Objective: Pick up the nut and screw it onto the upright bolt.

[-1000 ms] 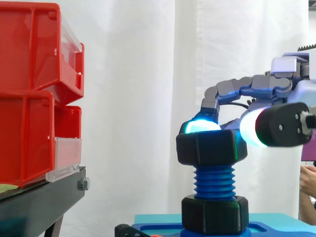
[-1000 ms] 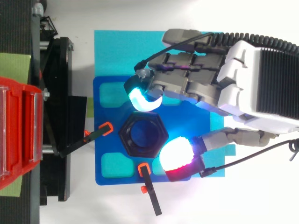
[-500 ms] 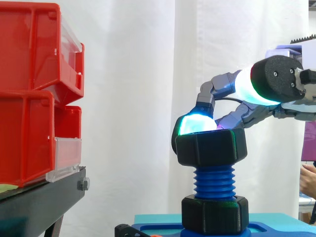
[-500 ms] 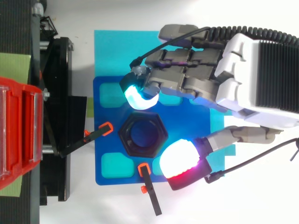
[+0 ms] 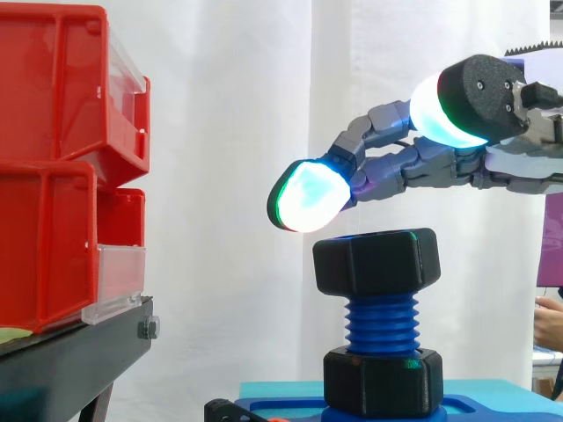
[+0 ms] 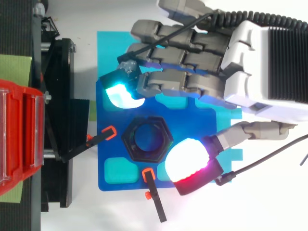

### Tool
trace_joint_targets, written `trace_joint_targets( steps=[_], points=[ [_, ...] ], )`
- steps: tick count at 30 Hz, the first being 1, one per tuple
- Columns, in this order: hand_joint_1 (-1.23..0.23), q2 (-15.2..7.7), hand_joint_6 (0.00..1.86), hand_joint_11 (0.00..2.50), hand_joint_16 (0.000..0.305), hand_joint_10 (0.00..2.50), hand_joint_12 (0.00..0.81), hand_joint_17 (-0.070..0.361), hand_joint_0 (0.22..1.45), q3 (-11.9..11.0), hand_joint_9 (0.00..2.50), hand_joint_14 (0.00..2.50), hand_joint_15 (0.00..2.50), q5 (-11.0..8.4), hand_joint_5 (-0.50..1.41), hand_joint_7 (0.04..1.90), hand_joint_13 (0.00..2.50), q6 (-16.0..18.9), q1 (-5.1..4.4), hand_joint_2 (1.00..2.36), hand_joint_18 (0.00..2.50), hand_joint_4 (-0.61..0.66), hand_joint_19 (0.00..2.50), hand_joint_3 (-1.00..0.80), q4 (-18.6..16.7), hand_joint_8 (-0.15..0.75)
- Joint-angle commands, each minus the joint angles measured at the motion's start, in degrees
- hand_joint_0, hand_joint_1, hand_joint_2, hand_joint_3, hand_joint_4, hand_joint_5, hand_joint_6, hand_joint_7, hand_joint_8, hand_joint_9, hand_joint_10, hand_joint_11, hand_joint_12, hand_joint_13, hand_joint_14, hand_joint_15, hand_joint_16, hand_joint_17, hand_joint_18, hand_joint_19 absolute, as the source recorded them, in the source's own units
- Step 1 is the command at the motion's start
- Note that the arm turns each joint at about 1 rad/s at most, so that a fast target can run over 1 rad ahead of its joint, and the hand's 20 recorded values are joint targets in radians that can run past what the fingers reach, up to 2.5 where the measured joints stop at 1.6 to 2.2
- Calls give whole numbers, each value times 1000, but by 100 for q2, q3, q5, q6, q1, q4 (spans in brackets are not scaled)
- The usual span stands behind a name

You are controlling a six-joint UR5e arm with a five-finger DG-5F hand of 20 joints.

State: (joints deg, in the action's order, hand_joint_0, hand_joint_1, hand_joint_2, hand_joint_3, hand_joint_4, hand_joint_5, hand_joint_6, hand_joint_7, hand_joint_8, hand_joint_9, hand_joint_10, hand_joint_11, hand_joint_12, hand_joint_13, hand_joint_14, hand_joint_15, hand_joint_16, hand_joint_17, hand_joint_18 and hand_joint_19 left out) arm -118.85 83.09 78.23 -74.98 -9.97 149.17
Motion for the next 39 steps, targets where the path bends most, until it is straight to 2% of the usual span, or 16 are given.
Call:
trace_joint_targets(
  steps=[1, 8, 11, 14, 31, 33, 39],
  points=[
    [-91, -7, 501, 0, 35, 0, 298, 78, 455, -3, 328, 0, 0, 43, -206, 594, 201, 1, 30, 1000, 0, 52, 0, -500, -55, 163],
    [-76, -33, 501, 0, 36, 0, 304, 80, 456, -3, 288, 0, 0, 52, -213, 596, 177, 1, 13, 1000, 0, 46, 0, -500, -125, 162],
    [-78, -174, 501, 0, 36, 0, 306, 81, 456, -3, 293, 0, 0, 202, -213, 602, 182, 80, -13, 1000, 0, 49, 0, -500, -442, 166],
    [-88, -174, 501, 0, 36, 0, 309, 80, 458, -3, 305, 0, 0, 272, -212, 607, 199, 141, -22, 1000, 0, 55, 0, -500, -547, 170],
    [-105, -174, 501, 0, 35, 0, 307, 79, 463, -3, 337, 0, 0, 334, -200, 636, 245, 220, -66, 1000, 0, 76, 0, -500, -354, 180],
    [-106, -174, 501, 0, 35, 0, 307, 80, 464, -3, 338, 0, 0, 404, -199, 639, 247, 229, -66, 1000, 0, 76, 0, -500, -345, 180],
    [-107, -174, 502, 0, 35, 0, 307, 80, 465, -3, 348, 0, 0, 457, -198, 668, 265, 229, -57, 1000, 0, 84, 0, -500, -336, 186]
  ],
)
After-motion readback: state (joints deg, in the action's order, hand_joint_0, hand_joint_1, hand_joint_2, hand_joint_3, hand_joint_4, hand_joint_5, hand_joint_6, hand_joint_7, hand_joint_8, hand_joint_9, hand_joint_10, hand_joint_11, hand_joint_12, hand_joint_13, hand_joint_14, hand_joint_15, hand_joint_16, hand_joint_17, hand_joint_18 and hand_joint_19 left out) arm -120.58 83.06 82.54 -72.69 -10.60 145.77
